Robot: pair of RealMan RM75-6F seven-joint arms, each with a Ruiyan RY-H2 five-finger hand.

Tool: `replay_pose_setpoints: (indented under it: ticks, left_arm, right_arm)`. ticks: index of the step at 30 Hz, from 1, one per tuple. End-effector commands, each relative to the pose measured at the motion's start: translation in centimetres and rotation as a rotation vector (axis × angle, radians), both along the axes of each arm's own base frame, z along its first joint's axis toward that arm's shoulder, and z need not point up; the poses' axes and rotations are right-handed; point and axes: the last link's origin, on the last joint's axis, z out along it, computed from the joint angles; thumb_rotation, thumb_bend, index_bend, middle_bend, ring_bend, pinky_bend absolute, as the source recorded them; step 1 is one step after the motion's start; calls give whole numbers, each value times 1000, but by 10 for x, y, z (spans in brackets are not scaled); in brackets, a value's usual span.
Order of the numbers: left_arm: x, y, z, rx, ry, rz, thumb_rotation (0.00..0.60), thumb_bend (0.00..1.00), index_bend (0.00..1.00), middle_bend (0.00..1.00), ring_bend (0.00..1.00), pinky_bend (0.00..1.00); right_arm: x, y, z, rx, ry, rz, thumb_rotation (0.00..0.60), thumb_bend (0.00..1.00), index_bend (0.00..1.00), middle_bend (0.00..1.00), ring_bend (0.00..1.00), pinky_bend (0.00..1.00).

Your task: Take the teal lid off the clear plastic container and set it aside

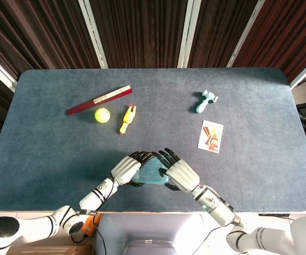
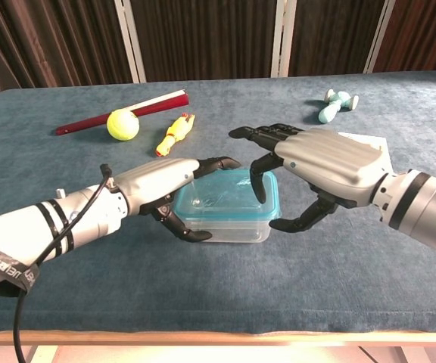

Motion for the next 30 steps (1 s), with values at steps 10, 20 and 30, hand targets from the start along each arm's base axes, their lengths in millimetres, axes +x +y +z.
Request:
replay_pose_setpoints:
  ticks: [10, 20, 30]
  left_arm:
    - [0, -2, -1, 0, 3, -9, 600, 329, 16, 500, 366, 466]
    - [1, -5, -1, 4, 6, -25, 600, 329, 16, 502, 367, 467]
    - [4, -6, 0, 12, -11, -35, 600, 327, 16, 503, 367, 466]
  right_arm:
    - [6, -4, 1, -21, -23, -7, 600, 416, 661, 100, 0, 0]
    - [7, -6, 3, -29, -36, -21, 600, 555, 667, 109, 0, 0]
    - [13, -8, -6, -44, -63, -30, 600, 700, 721, 164, 0, 0]
